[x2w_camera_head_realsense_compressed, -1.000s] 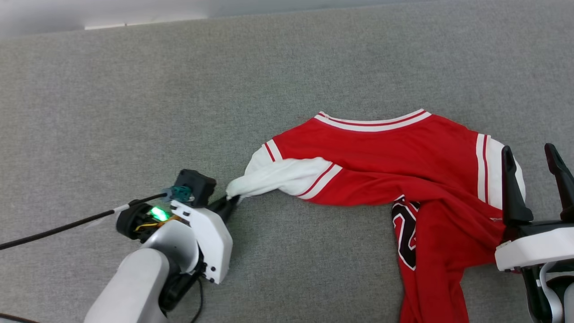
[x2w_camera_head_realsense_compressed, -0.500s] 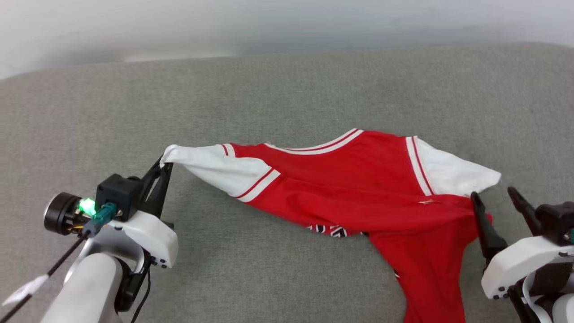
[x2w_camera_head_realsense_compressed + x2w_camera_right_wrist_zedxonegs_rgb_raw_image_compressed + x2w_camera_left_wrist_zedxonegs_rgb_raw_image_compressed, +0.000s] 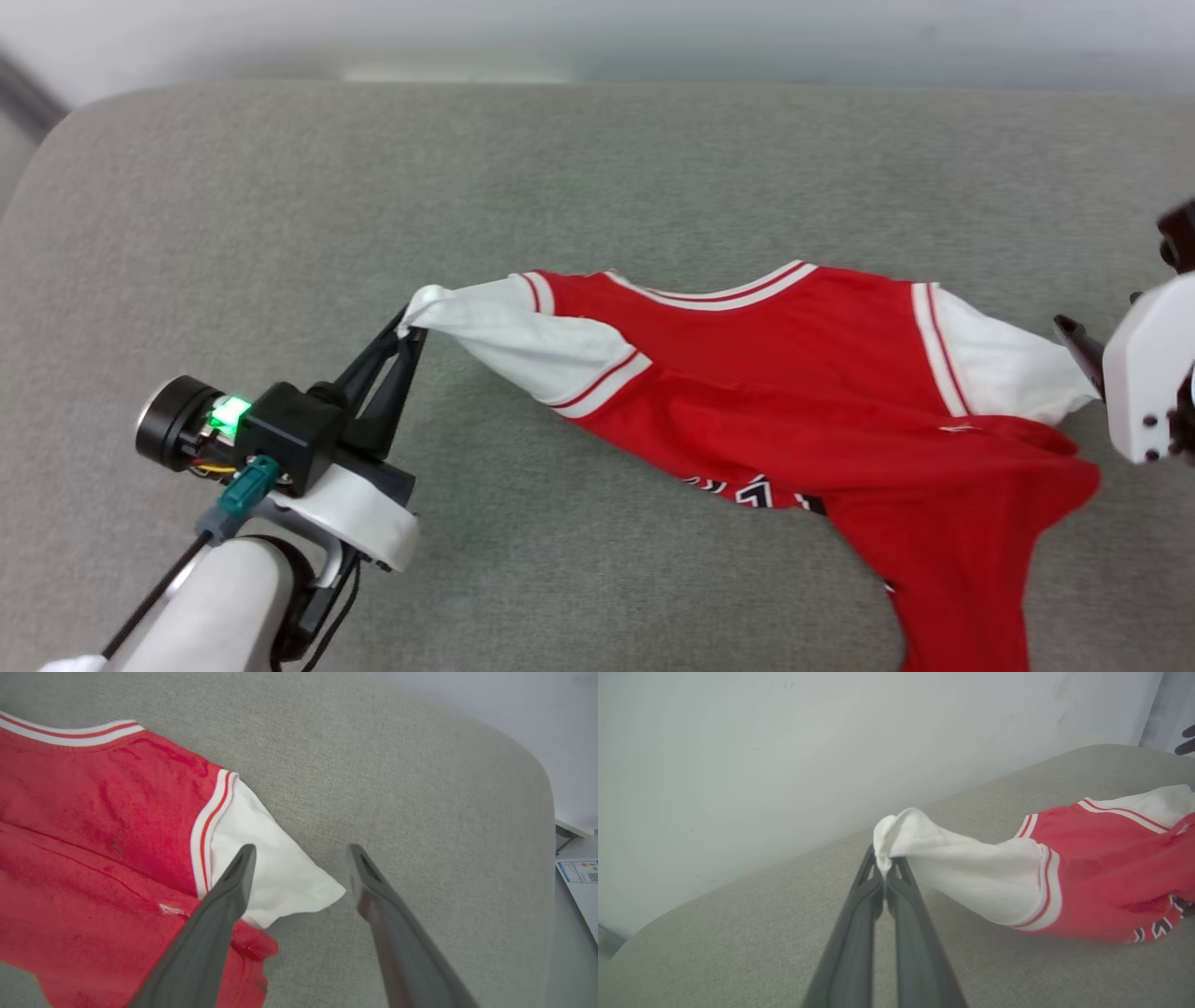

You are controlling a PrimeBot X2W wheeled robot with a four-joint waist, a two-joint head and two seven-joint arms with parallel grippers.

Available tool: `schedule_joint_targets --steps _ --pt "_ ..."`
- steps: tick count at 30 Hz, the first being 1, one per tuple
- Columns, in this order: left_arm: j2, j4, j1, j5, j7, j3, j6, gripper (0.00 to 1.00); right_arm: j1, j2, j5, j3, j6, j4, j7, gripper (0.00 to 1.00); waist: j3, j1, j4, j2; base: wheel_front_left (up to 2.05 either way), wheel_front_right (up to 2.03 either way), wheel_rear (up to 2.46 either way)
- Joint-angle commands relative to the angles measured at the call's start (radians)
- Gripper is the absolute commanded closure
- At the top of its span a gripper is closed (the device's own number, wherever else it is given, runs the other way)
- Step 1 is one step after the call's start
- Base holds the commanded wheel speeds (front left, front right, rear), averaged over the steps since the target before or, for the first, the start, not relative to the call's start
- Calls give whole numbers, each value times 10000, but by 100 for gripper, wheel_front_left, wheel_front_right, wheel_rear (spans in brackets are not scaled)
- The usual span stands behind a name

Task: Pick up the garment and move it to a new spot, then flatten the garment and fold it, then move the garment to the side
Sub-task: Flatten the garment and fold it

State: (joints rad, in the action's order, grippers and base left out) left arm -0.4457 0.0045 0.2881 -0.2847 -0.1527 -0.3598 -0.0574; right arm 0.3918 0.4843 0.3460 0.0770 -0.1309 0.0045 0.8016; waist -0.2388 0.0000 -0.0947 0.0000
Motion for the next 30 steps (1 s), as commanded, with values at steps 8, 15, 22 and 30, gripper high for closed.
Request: schedule_joint_targets --steps 8,15,22,30 --pt "429 -923 199 184 124 -585 6 100 2086 983 625 1498 5 2752 2108 0 -727 0 -1212 0 0 0 0" --pt "670 -1104 522 266 118 -942 -51 100 2118 1088 763 2442 4 4139 1731 0 -982 0 -1653 0 0 0 0" --pt "615 -1031 570 187 19 -922 3 100 1510 1001 1295 3263 -3 4958 1551 80 -1053 0 -1739 0 0 0 0" --pt "389 -804 457 98 -96 -680 127 100 2150 1304 1478 3045 11 4874 116 100 -403 0 -1336 0 0 0 0"
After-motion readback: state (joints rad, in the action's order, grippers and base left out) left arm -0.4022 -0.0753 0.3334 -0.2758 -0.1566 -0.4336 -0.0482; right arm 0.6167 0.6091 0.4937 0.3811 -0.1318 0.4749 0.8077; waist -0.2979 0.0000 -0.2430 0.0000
